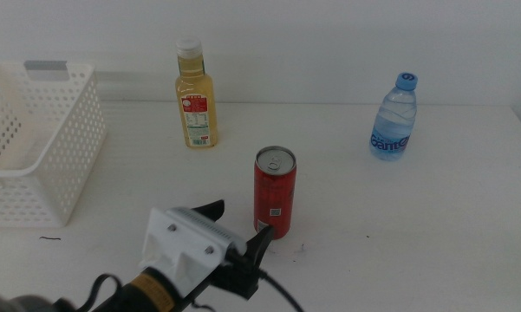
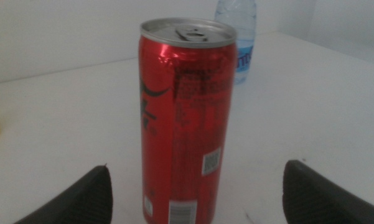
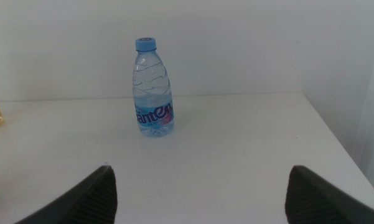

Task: Use arms to grab the bottles and put them into the dustbin to the left of the table.

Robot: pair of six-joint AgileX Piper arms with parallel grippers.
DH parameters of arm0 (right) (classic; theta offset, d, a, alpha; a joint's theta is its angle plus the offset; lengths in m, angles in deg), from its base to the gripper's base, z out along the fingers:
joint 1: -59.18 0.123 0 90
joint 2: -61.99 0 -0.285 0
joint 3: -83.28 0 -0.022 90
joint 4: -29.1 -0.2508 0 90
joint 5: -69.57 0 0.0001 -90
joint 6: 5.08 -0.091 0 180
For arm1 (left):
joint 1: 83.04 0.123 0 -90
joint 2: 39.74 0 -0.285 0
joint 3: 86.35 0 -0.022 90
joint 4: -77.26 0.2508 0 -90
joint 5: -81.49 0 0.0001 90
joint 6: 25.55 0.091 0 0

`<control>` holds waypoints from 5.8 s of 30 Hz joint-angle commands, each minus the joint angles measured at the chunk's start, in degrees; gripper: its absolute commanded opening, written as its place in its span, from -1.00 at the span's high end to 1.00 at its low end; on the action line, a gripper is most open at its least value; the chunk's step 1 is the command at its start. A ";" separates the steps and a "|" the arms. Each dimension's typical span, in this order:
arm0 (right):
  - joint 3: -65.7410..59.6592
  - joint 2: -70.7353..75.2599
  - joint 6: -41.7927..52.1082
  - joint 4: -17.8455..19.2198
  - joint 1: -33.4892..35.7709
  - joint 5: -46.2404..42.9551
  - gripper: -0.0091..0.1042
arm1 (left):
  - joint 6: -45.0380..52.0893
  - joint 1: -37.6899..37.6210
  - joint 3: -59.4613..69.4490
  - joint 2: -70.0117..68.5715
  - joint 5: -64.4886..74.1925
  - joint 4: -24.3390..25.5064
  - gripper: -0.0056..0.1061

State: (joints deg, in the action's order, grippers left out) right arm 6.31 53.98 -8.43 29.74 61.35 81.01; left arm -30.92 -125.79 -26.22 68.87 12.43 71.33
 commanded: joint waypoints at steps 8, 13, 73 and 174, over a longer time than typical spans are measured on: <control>-0.25 0.23 0.17 0.55 -0.51 -0.68 -0.78 | -1.15 1.04 -10.04 8.56 -0.08 1.08 -0.78; -0.25 0.23 0.17 0.55 -0.51 -0.68 -0.78 | -1.15 1.04 -13.47 11.57 2.35 -0.16 -0.78; -0.25 0.23 0.17 0.55 -0.51 -0.68 -0.78 | 14.01 25.75 -65.06 -10.78 130.93 -0.18 0.93; -0.25 0.23 0.17 0.55 -0.51 -0.68 -0.78 | 6.41 23.25 -38.53 18.99 19.74 0.09 -0.76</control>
State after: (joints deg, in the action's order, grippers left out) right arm 6.31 53.98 -8.43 29.74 61.35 81.01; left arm -24.27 -102.89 -63.37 87.25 31.74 72.25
